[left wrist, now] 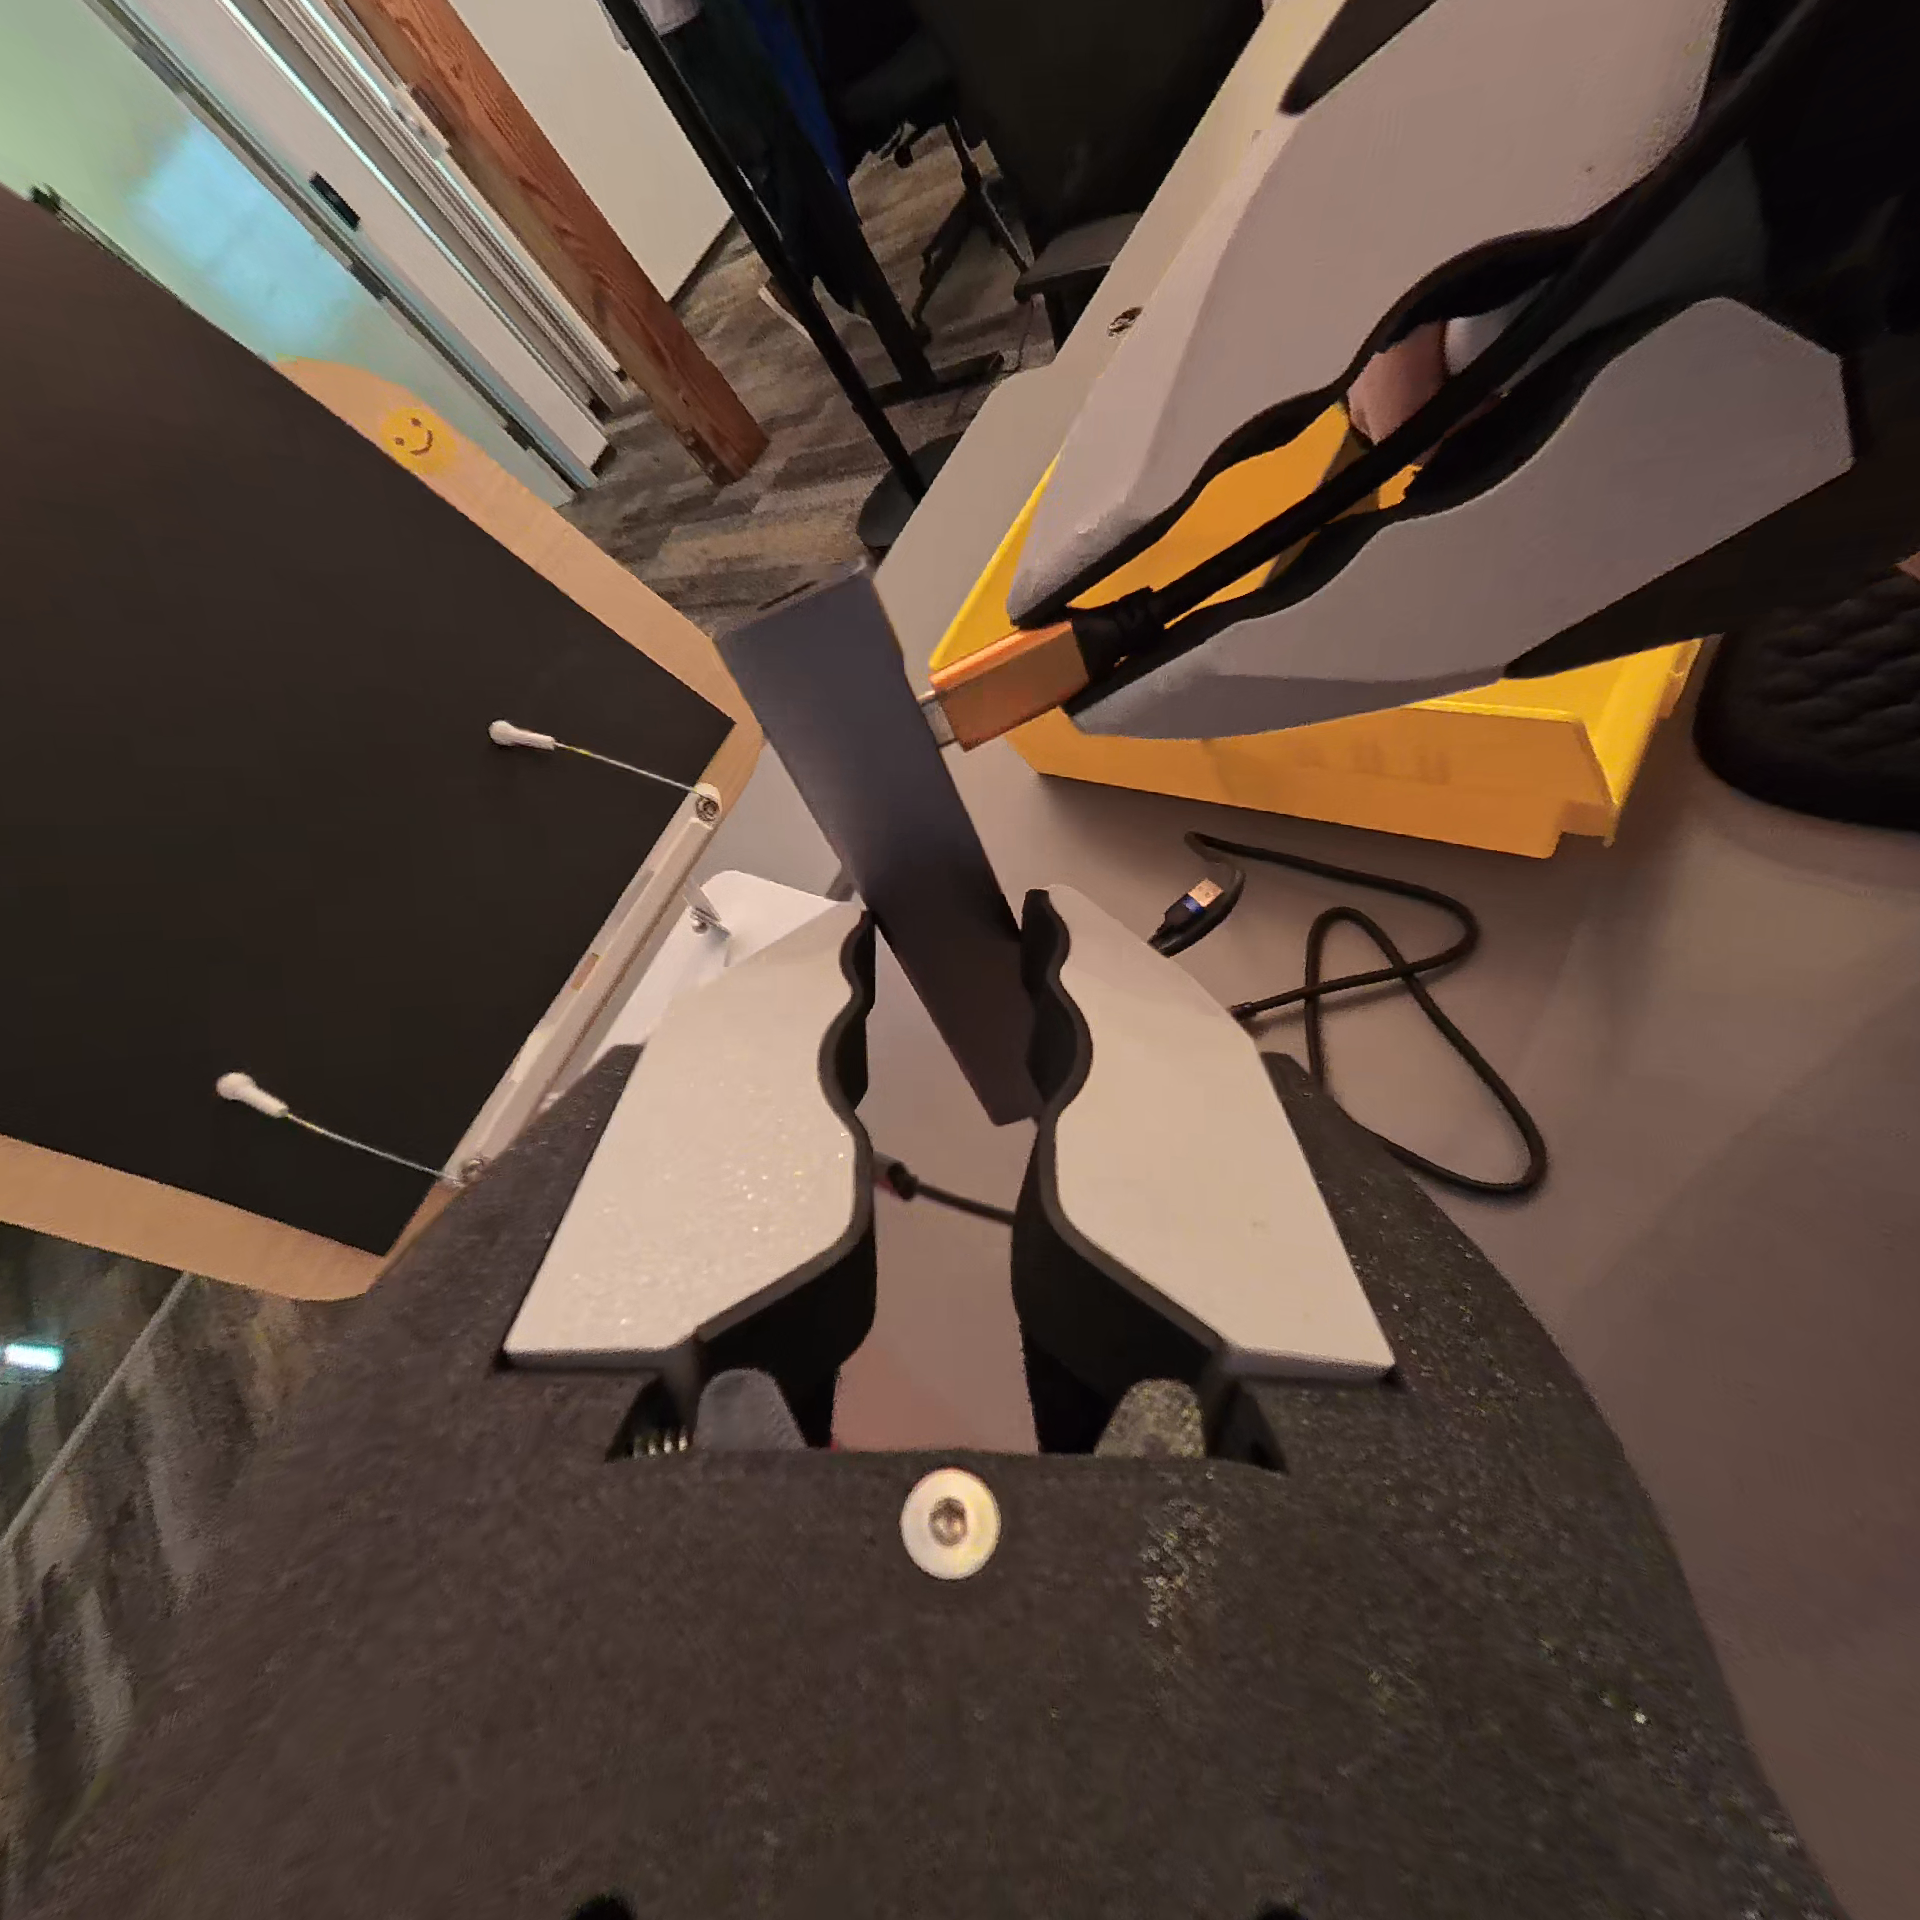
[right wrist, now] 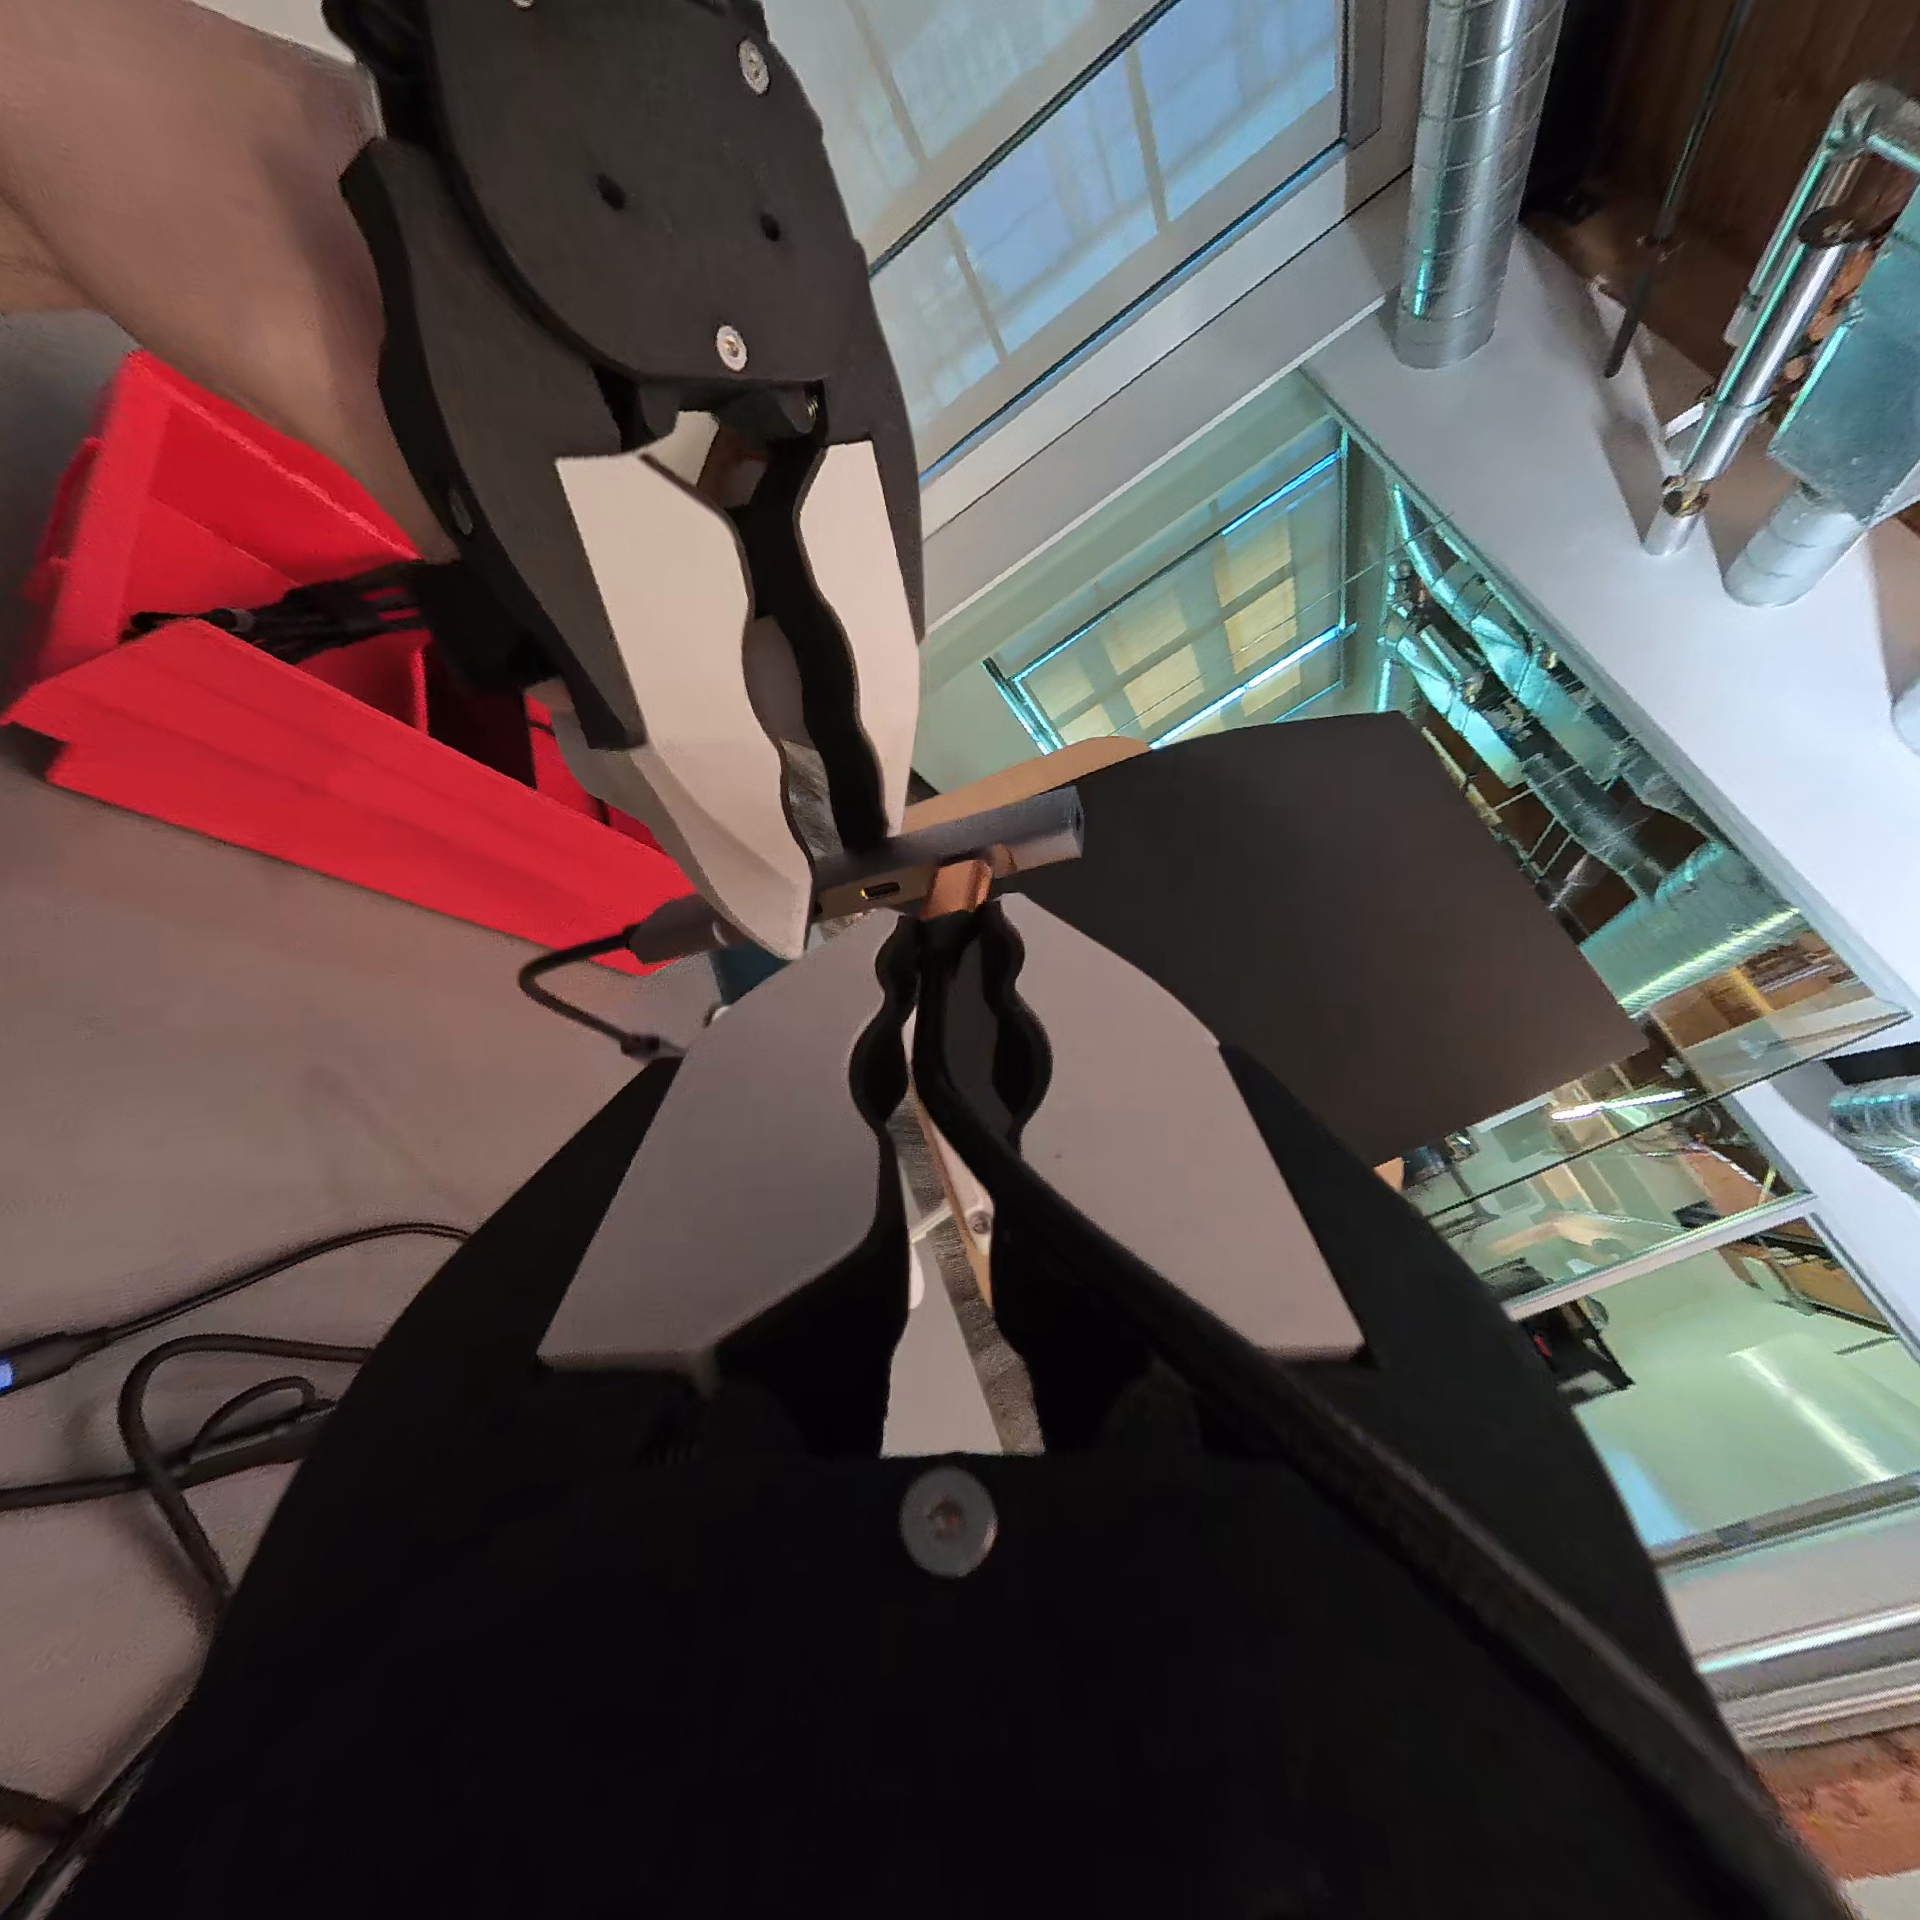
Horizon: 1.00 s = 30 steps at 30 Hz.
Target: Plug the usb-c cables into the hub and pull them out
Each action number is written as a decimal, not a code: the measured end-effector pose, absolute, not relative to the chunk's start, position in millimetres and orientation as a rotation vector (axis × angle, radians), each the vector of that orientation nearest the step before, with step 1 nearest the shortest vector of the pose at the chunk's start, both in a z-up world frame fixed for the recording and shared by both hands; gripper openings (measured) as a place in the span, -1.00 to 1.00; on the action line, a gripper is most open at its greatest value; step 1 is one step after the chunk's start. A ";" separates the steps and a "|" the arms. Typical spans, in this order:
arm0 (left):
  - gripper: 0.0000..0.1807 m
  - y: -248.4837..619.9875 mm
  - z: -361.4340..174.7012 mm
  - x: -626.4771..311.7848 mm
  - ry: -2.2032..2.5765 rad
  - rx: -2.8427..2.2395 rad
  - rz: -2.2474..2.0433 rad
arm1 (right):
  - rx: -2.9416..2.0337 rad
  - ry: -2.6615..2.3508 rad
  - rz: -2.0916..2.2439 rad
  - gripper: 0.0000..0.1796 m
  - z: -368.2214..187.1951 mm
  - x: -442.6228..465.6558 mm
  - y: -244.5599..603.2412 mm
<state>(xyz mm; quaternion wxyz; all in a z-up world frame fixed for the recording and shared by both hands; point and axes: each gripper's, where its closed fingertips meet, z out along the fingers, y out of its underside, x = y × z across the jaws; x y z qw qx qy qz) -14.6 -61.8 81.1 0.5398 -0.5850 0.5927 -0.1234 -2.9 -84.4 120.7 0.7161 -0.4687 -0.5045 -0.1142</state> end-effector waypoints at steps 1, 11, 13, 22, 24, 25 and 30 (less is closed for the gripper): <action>-0.70 -61.1 82.1 -12.7 1.401 -1.375 -0.282 | -1.029 -1.114 -0.262 -0.85 121.8 -2.8 -85.1; -0.70 -66.6 87.1 2.8 1.355 -1.344 -0.538 | -1.021 -1.102 -0.262 -0.85 128.1 3.3 -87.7; -0.70 -68.0 88.6 4.2 1.344 -1.343 -0.598 | -1.018 -1.108 -0.260 -0.85 127.6 3.2 -88.2; -0.71 -68.6 99.8 4.5 1.278 -1.298 -0.754 | -1.038 -1.136 -0.242 -0.85 122.2 1.4 -87.1; -0.72 -66.3 96.4 3.7 1.296 -1.300 -0.671 | -1.051 -1.147 -0.224 -0.85 119.3 1.1 -86.2; -0.72 -65.6 95.6 3.0 1.300 -1.306 -0.634 | -1.053 -1.148 -0.219 -0.85 118.6 1.0 -85.9; -0.70 -64.3 91.1 -0.3 1.333 -1.315 -0.500 | -1.069 -1.176 -0.206 -0.85 113.4 -0.9 -85.5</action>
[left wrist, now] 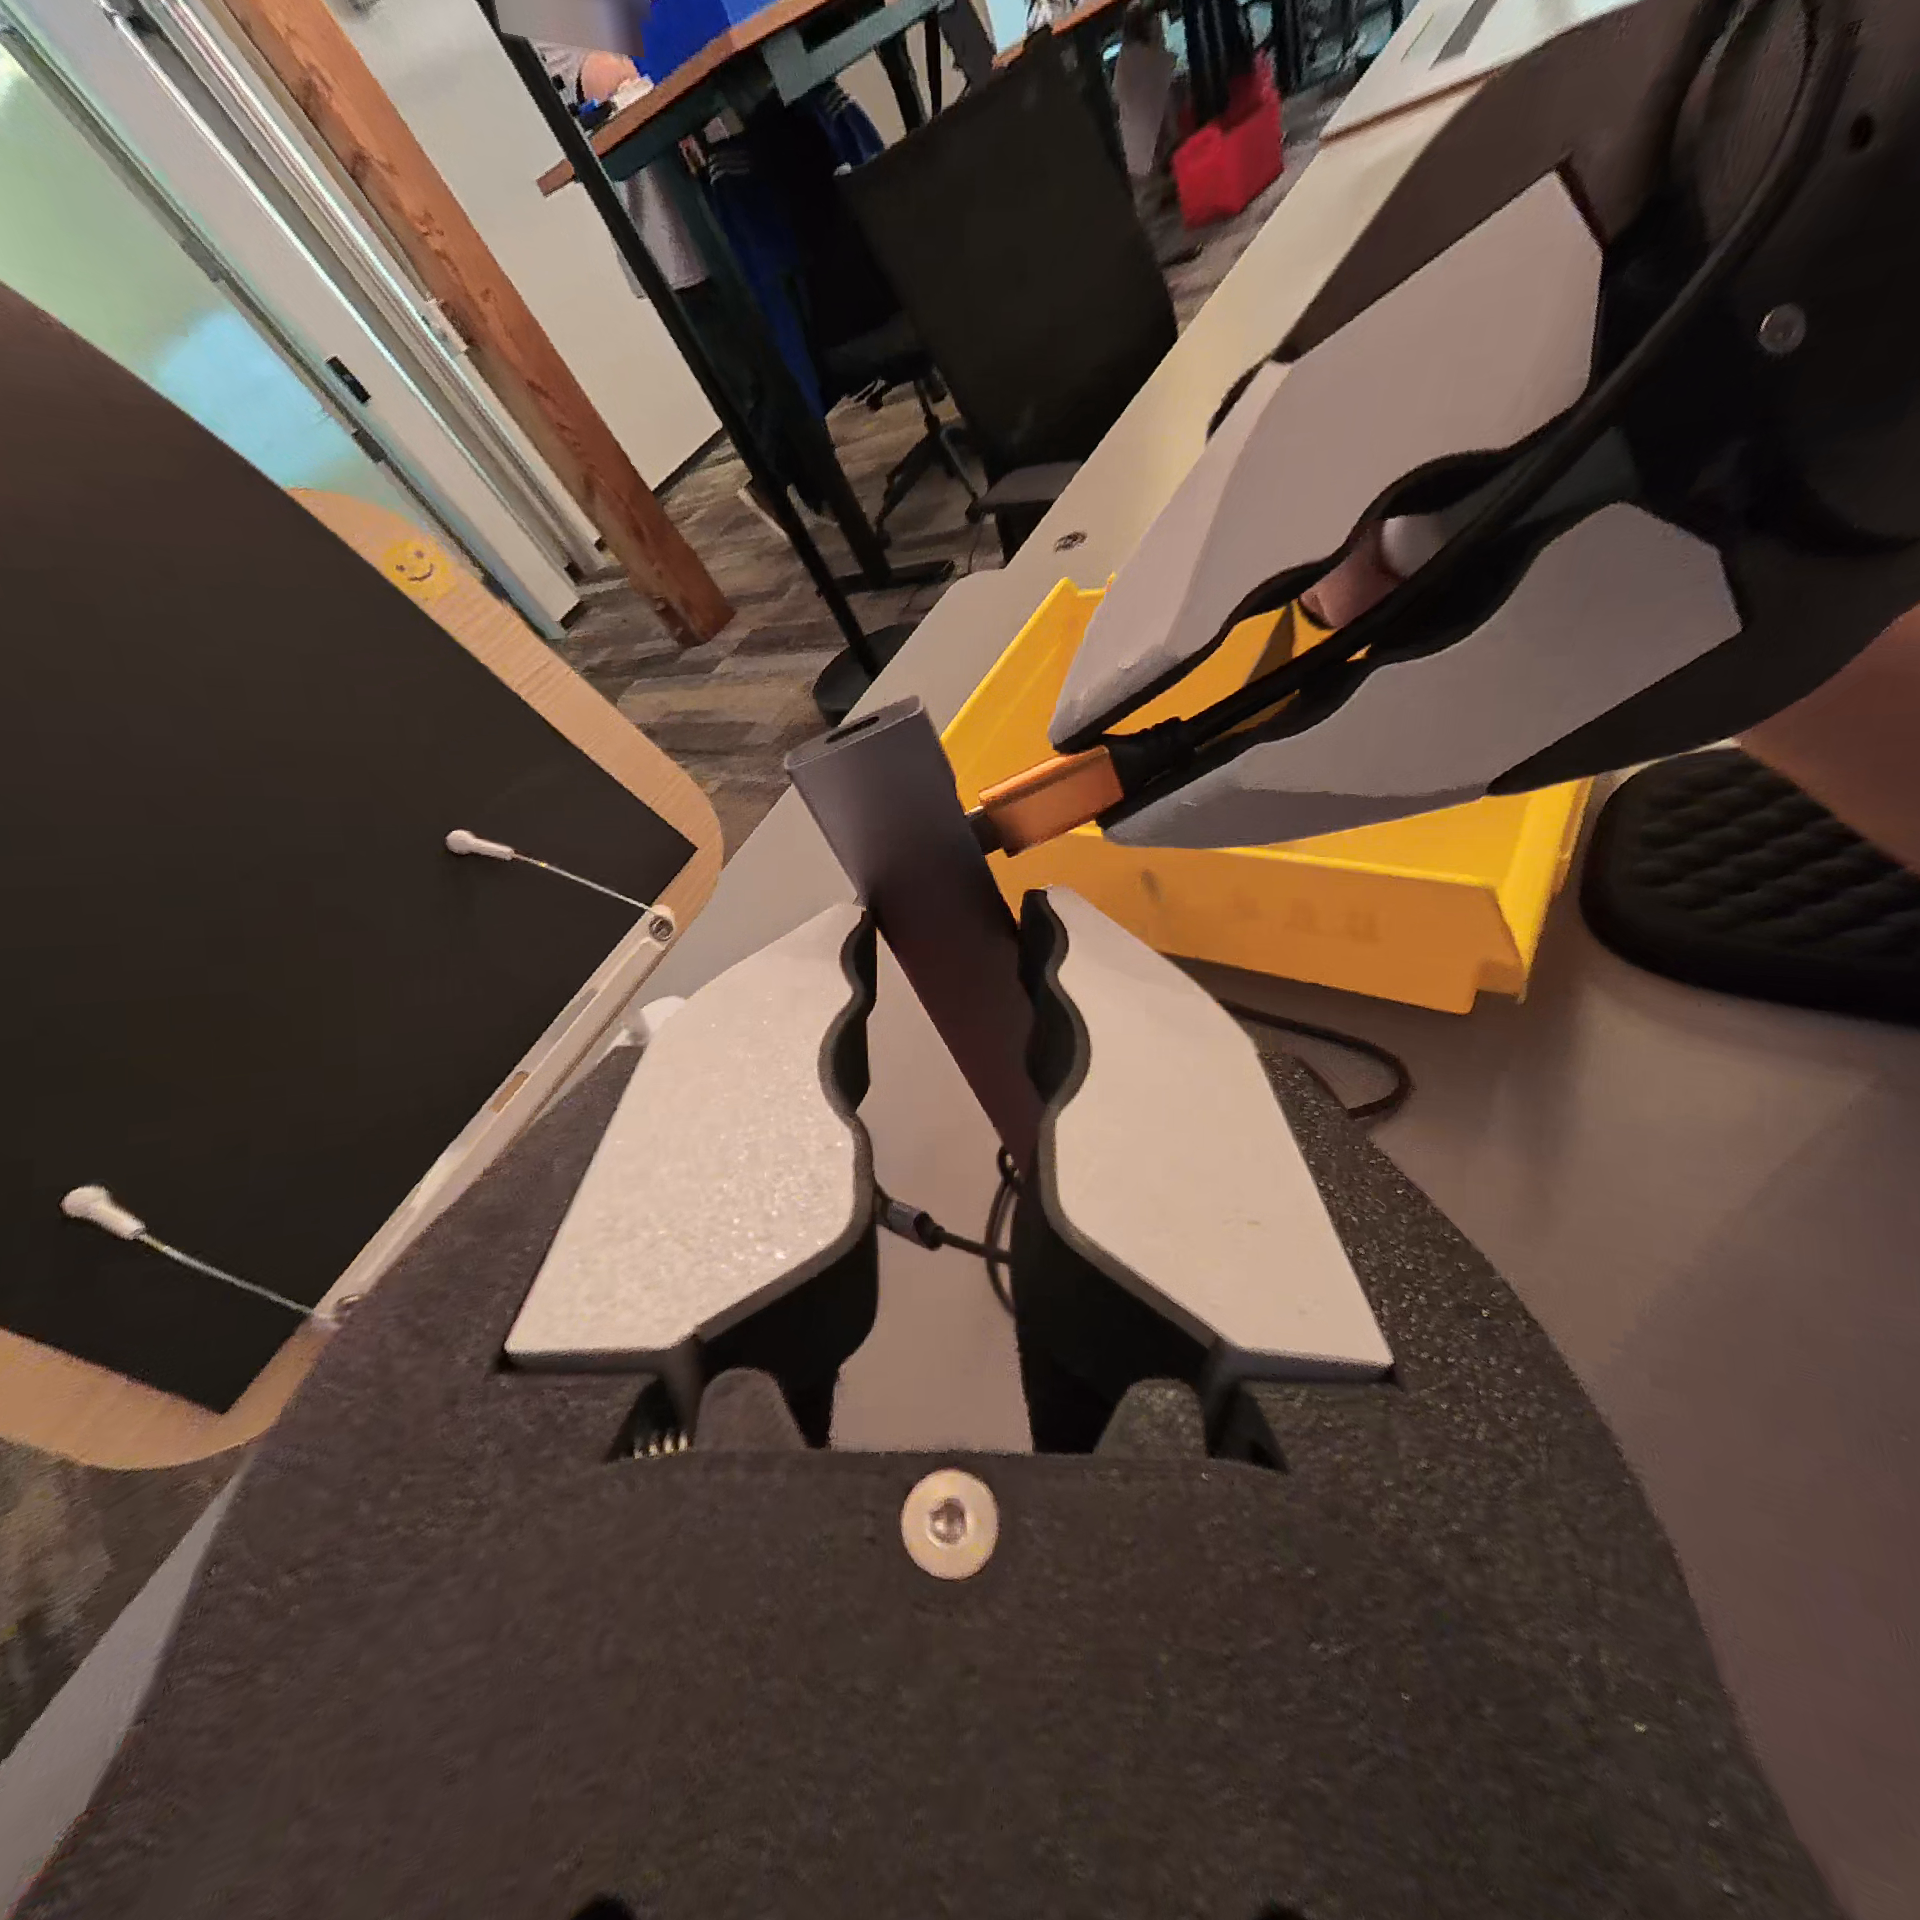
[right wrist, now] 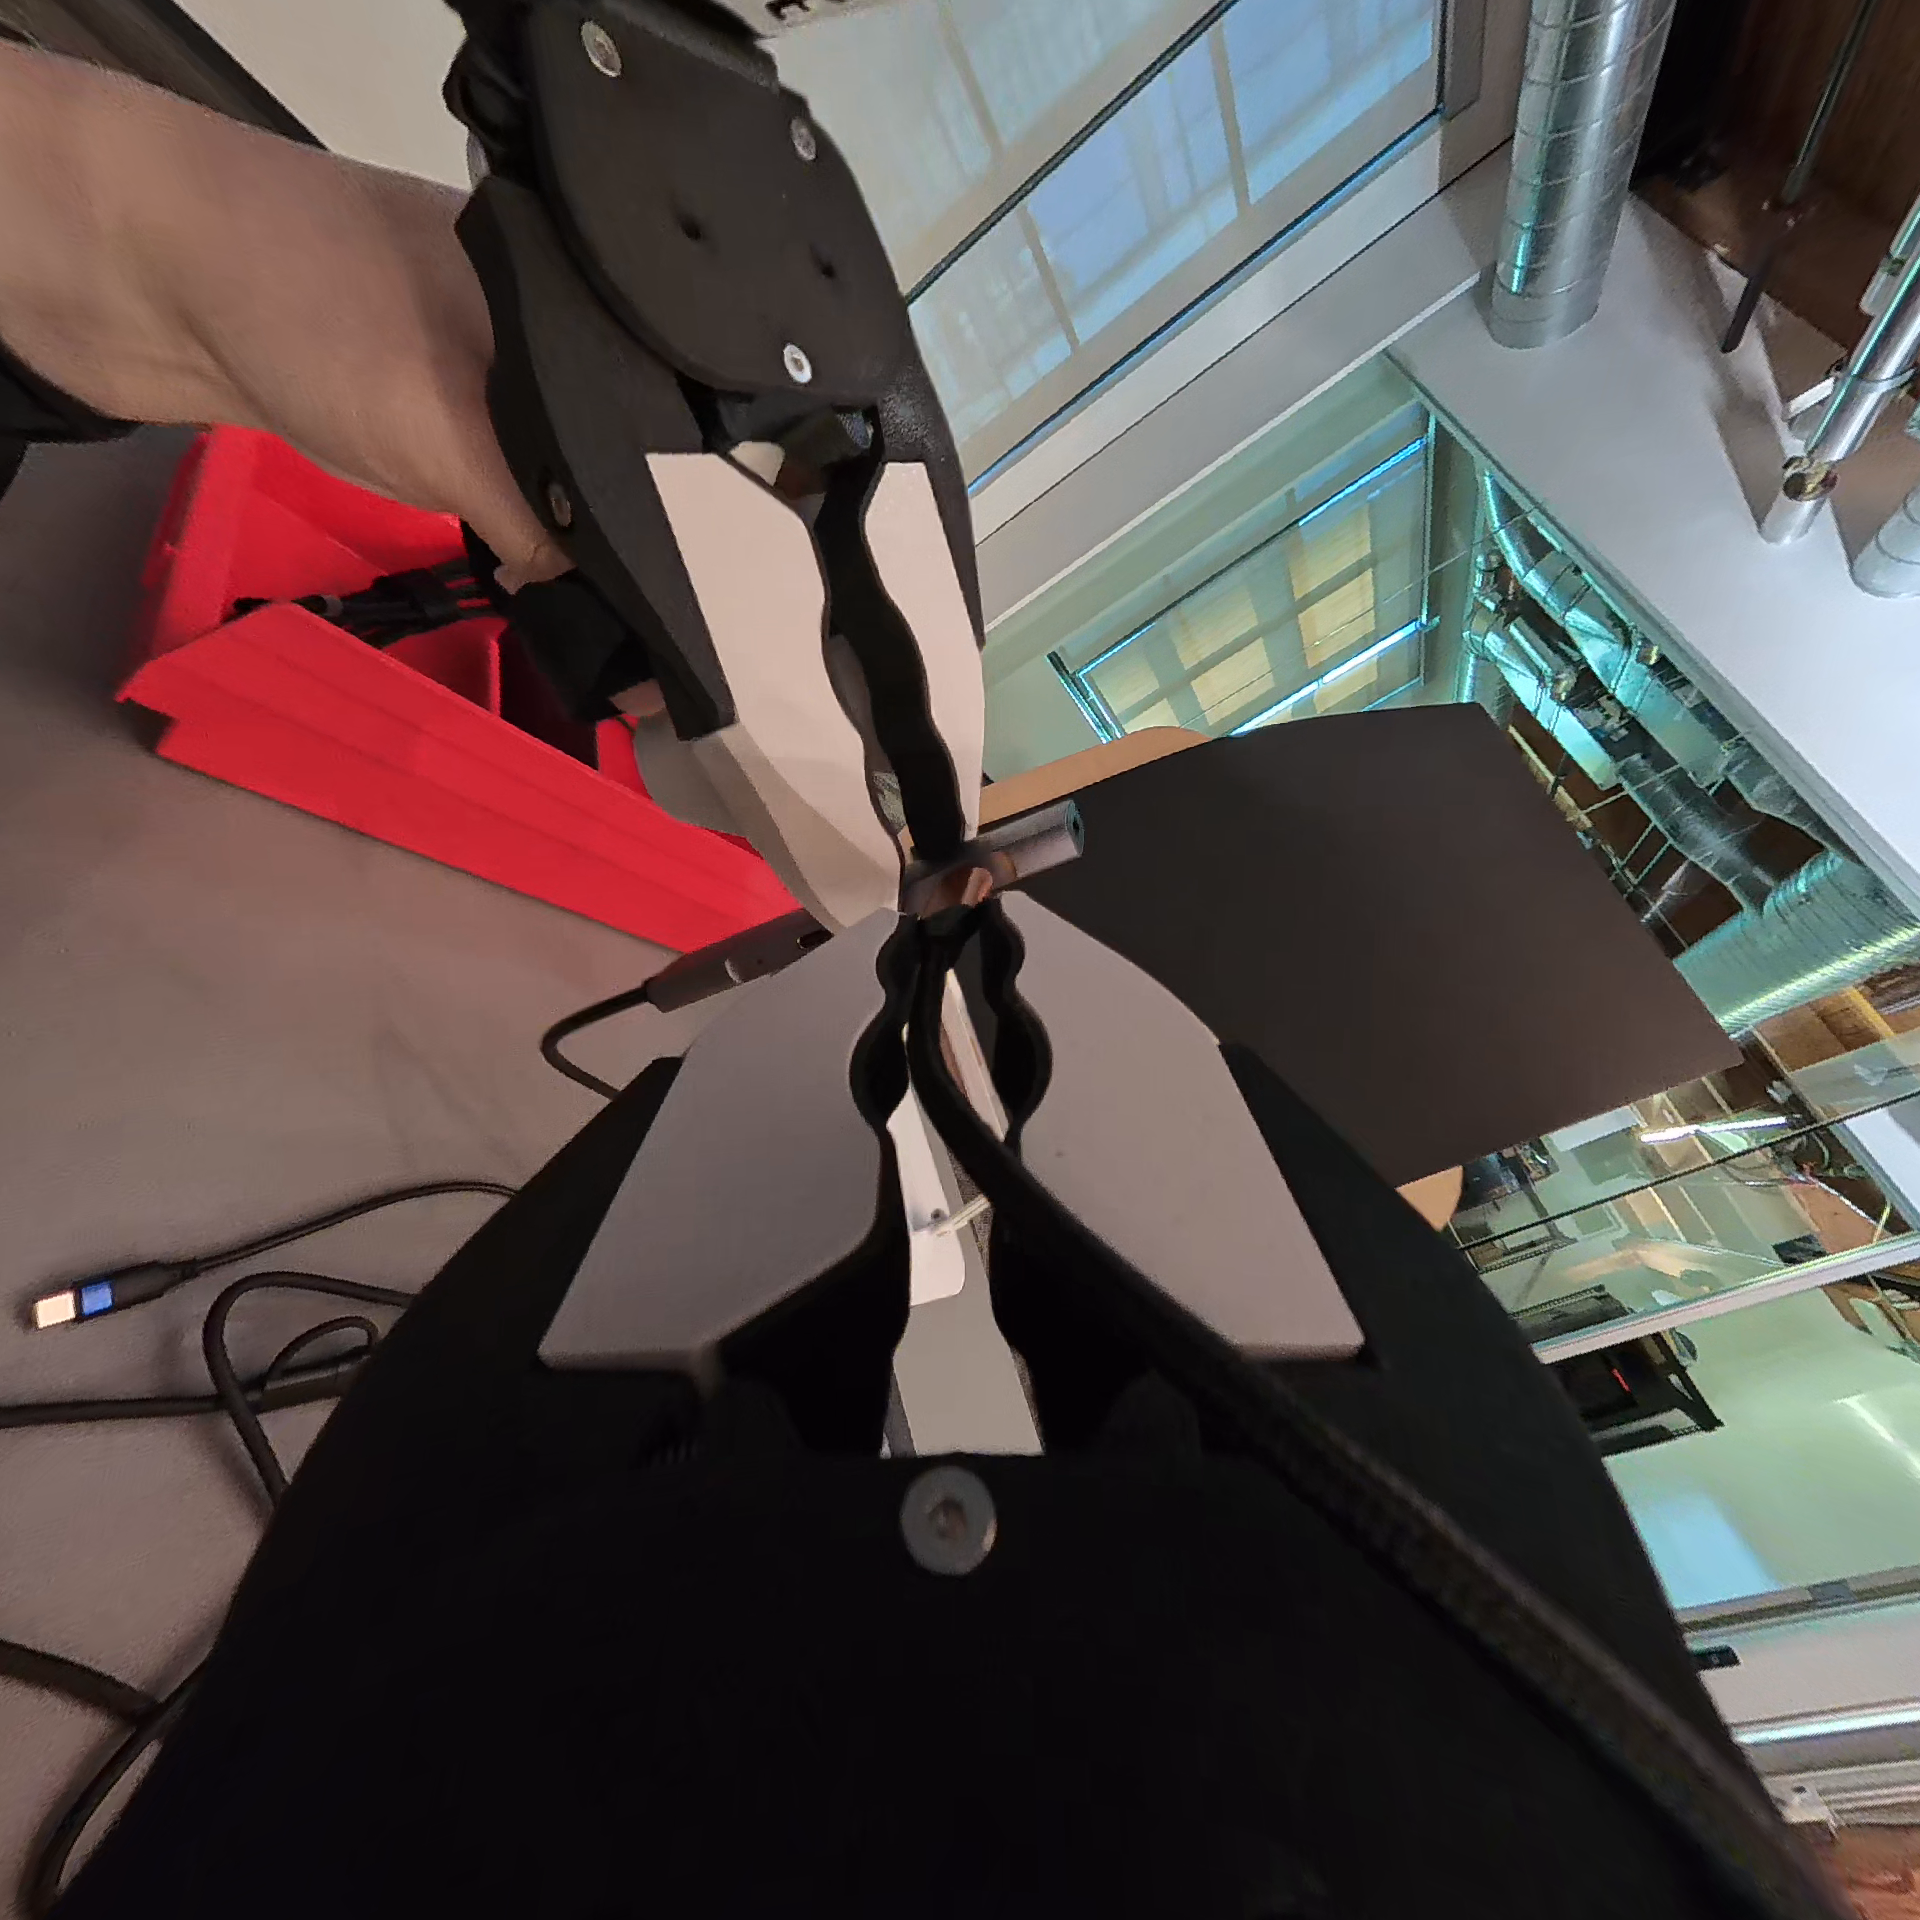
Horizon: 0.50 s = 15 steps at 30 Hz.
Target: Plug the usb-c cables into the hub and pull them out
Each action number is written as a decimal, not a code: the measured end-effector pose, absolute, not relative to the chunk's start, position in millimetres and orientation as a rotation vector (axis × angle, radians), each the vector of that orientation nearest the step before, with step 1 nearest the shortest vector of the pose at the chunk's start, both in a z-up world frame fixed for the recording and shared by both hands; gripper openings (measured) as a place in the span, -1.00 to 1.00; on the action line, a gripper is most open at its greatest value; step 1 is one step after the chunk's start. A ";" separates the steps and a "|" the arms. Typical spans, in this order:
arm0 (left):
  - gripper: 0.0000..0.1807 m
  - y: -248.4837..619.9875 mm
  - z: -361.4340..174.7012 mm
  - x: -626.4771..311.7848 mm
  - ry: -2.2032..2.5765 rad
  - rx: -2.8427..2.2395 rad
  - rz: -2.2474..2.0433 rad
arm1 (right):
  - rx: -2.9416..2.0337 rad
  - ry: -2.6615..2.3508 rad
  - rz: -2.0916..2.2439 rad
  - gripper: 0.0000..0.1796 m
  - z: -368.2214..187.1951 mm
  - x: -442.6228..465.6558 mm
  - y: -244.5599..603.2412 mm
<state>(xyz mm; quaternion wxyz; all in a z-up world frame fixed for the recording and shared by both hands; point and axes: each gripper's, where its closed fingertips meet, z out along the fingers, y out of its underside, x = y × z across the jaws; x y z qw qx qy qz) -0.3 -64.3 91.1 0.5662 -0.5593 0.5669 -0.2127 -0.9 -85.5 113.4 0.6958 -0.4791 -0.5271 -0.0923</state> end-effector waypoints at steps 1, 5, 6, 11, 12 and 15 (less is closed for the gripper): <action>-0.70 -63.0 89.7 -0.5 1.333 -1.322 -0.476 | -1.072 -1.178 -0.210 -0.85 112.2 -1.4 -84.8; -0.71 -57.7 86.4 -0.2 1.320 -1.344 -0.371 | -1.096 -1.178 -0.230 -0.86 109.1 -1.1 -81.4; -0.71 -56.9 85.9 -0.2 1.319 -1.346 -0.347 | -1.105 -1.178 -0.236 -0.85 108.8 -0.8 -80.6; -0.71 -54.1 83.4 -0.1 1.319 -1.354 -0.327 | -1.167 -1.178 -0.270 -0.85 104.9 2.1 -76.0; -0.71 -52.7 81.8 0.0 1.322 -1.356 -0.297 | -1.178 -1.181 -0.275 -0.85 103.1 2.6 -74.9; -0.71 -50.7 78.5 0.9 1.323 -1.368 -0.283 | -1.190 -1.183 -0.260 -0.86 100.8 3.1 -73.2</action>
